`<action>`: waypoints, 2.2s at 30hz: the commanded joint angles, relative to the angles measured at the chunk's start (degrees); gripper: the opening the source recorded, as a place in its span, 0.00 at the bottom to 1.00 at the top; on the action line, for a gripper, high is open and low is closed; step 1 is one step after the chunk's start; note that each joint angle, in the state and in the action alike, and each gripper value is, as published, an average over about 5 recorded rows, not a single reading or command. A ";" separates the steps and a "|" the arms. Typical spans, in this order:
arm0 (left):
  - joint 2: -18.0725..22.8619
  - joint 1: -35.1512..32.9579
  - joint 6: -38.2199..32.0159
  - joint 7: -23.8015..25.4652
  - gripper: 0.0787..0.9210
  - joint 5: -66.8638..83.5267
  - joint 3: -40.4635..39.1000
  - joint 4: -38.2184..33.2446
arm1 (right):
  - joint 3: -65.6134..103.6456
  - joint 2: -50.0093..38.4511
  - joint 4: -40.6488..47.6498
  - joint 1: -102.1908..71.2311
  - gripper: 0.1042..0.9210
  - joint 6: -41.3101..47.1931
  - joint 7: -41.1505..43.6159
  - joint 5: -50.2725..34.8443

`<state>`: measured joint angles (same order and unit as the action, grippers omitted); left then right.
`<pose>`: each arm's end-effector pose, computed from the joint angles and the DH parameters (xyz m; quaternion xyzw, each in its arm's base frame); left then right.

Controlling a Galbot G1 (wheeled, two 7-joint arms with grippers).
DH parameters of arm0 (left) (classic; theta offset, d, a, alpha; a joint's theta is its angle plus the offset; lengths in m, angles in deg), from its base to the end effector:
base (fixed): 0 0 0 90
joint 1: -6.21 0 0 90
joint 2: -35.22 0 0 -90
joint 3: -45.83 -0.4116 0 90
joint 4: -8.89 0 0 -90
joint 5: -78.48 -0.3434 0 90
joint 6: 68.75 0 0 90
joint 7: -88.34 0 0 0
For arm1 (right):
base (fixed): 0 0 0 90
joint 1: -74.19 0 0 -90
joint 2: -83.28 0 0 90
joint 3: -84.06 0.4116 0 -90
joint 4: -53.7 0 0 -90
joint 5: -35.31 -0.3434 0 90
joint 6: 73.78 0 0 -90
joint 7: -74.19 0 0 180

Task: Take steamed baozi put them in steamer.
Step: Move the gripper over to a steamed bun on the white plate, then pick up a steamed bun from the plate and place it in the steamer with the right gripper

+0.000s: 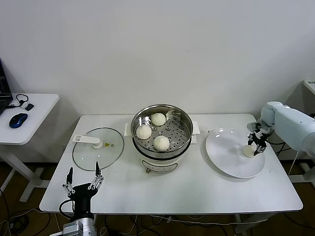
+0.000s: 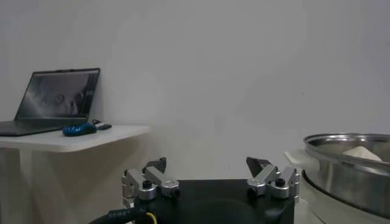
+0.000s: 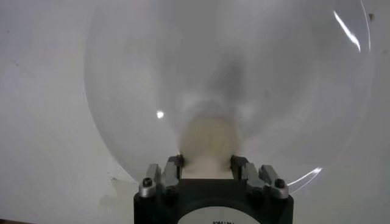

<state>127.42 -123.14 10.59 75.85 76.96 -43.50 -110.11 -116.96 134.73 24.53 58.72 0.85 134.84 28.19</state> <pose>0.0768 -0.0059 -0.3799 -0.1230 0.9924 0.0017 0.0026 0.6141 -0.3212 -0.2322 0.5010 -0.4417 0.5669 0.4822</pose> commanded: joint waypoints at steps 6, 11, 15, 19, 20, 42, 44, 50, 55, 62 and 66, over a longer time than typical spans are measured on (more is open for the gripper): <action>2.80 0.10 0.17 0.06 0.88 0.13 0.13 -0.50 | -12.03 -3.37 -12.73 12.43 0.46 2.56 0.21 -6.55; 2.80 0.33 0.38 0.15 0.88 0.11 -0.49 -0.79 | -24.18 -4.31 -22.49 26.79 0.46 4.32 0.44 -14.70; 2.80 0.52 0.62 0.27 0.88 0.08 -0.95 -1.01 | -31.76 -3.73 -29.37 36.85 0.47 5.73 -0.02 -20.06; 2.80 0.65 0.79 0.36 0.88 0.32 -1.15 -1.26 | -38.92 -2.83 -38.37 46.07 0.47 7.71 -1.04 -25.08; 2.80 0.73 0.85 0.38 0.88 0.41 -1.21 -1.30 | -40.07 -2.58 -40.30 47.88 0.47 8.25 -1.34 -25.97; 2.11 1.64 2.38 1.14 0.88 2.69 -1.61 -2.25 | -35.92 12.46 -53.21 53.50 0.47 26.37 -11.74 -43.83; 1.96 1.62 2.36 1.15 0.88 2.88 -1.46 -2.31 | -34.39 13.97 -51.76 51.59 0.47 27.19 -12.45 -44.01; 1.64 1.59 2.36 1.13 0.88 3.33 -0.93 -2.54 | -31.11 17.16 -47.29 44.77 0.49 28.43 -13.77 -43.15; 1.55 1.46 2.36 1.12 0.88 3.63 -0.32 -2.60 | -29.21 17.88 -44.83 39.43 0.50 28.85 -14.58 -41.31; 1.54 1.40 2.08 1.03 0.88 3.99 0.58 -2.33 | -27.47 17.80 -40.68 33.72 0.51 28.88 -15.53 -38.96; 1.60 1.55 1.99 1.01 0.88 4.06 0.91 -2.06 | -26.58 17.69 -39.79 31.90 0.51 28.90 -16.01 -38.45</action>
<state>127.42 -121.64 12.68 76.90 80.91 -42.91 -112.33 -146.15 150.85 -18.94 97.91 28.55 120.12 -11.22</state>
